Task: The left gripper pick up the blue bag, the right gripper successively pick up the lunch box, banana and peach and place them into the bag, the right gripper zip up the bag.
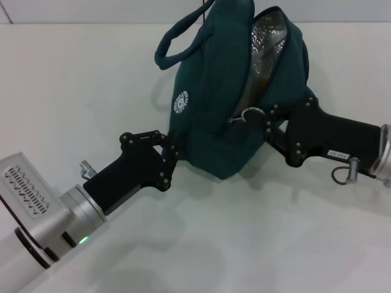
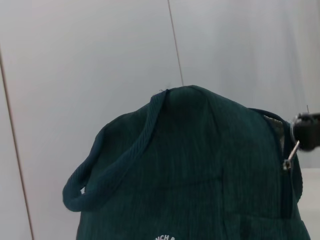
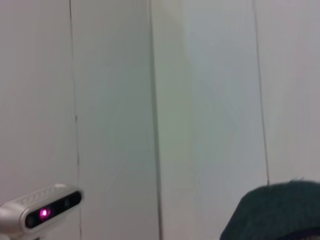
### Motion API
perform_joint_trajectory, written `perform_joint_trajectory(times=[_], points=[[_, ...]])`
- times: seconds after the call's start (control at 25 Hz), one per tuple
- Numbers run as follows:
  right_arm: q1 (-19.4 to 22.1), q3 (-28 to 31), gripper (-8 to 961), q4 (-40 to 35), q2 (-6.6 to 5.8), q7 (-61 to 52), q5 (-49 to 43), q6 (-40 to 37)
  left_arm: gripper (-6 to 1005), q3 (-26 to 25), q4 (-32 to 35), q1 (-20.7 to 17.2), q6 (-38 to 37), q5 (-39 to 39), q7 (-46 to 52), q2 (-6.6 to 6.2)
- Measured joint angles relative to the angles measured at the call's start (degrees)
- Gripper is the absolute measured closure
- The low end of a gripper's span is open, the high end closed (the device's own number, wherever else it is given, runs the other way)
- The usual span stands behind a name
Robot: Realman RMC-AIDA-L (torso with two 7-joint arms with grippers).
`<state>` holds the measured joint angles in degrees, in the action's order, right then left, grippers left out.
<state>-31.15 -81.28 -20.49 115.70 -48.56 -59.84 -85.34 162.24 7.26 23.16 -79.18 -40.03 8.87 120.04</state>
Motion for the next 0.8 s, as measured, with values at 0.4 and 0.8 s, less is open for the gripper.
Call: perform_joint_trajectory(times=[0.4, 0.8], points=[[0.69, 0.06, 936, -0.64, 0.36, 4.79, 6.52, 0.59, 945, 0.37, -0.16, 0.62, 0.71, 0.42, 0.00, -0.03], [1.23, -2.78, 936, -0.17, 0.49, 13.34, 20.76, 0.13, 940, 0.44, -0.13, 0.96, 1.40, 1.91, -0.71, 0.02]])
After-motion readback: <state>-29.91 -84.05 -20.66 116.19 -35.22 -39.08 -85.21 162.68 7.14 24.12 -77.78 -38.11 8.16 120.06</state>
